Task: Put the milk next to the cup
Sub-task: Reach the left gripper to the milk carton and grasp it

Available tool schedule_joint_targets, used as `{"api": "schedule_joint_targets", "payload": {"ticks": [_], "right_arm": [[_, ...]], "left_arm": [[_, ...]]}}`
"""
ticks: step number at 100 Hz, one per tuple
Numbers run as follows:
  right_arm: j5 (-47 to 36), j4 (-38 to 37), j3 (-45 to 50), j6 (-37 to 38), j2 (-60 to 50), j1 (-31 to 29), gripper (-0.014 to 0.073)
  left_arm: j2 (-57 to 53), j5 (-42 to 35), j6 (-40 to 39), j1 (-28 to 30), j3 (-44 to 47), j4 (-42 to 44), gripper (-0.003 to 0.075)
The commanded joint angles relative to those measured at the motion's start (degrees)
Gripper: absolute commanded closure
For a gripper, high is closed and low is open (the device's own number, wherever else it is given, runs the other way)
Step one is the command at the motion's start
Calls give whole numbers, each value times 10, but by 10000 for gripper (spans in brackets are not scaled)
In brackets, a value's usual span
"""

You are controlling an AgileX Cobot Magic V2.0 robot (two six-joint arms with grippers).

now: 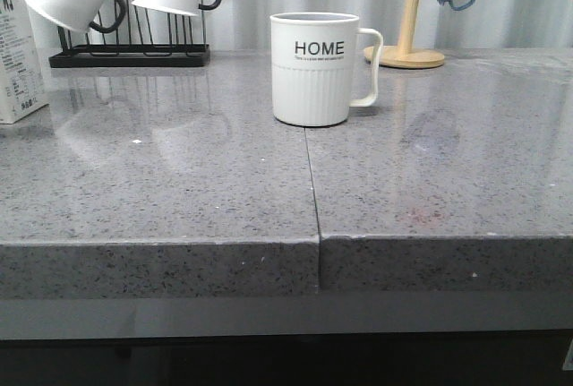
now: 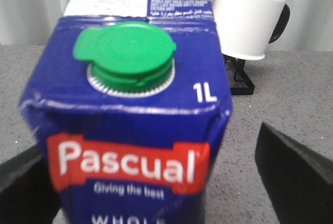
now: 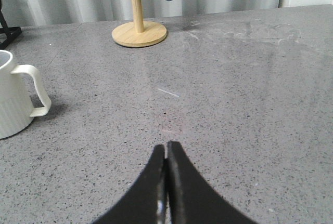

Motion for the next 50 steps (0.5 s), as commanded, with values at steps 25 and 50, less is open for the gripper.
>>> {"api": "schedule_joint_targets", "payload": {"ticks": [25, 50], "right_arm": [[-44, -5, -15, 1, 0, -4, 715], [-44, -5, -15, 1, 1, -4, 715]], "left_arm": [[45, -55, 0, 27, -62, 17, 63], [48, -64, 0, 24, -62, 21, 334]]}}
